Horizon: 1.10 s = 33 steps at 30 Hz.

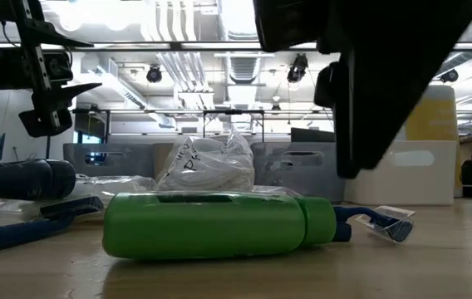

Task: Pick & Place Travel size toiletries
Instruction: Put the blue razor into the left black bin

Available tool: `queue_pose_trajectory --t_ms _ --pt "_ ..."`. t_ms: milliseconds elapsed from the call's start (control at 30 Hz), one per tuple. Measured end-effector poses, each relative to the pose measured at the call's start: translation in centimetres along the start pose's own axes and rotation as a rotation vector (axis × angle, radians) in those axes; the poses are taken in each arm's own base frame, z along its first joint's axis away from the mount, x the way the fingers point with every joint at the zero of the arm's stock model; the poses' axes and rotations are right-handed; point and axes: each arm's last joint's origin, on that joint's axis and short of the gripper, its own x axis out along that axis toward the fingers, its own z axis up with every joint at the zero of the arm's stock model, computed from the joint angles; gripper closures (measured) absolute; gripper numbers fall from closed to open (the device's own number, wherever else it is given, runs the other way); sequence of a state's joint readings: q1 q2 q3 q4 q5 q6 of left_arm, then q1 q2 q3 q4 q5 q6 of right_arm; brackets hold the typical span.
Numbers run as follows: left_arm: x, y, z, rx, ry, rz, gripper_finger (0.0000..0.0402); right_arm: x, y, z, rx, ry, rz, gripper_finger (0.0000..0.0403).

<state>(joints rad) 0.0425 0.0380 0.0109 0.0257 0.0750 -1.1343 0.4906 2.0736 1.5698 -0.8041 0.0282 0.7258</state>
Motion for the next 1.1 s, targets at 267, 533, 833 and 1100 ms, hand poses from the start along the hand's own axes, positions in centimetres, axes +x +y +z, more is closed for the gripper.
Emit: queue_pose_trajectory --t_ms 267,533,833,1100 --pt "0.0 0.0 0.0 0.0 0.002 0.003 0.0154 1.3 0.0 0.2 -0.084 0.015 -0.021 0.0208" --pt "0.0 0.0 0.0 0.002 0.003 0.004 0.0154 1.6 0.1 0.6 -0.152 -0.028 -0.024 0.0239" --pt "0.0 0.0 0.0 0.002 0.003 0.005 0.0154 2.7 -0.1 0.4 -0.161 0.003 -0.044 0.0281" --pt "0.0 0.0 0.0 0.002 0.004 0.005 0.0154 2.7 -0.1 0.3 -0.163 0.009 -0.039 0.033"
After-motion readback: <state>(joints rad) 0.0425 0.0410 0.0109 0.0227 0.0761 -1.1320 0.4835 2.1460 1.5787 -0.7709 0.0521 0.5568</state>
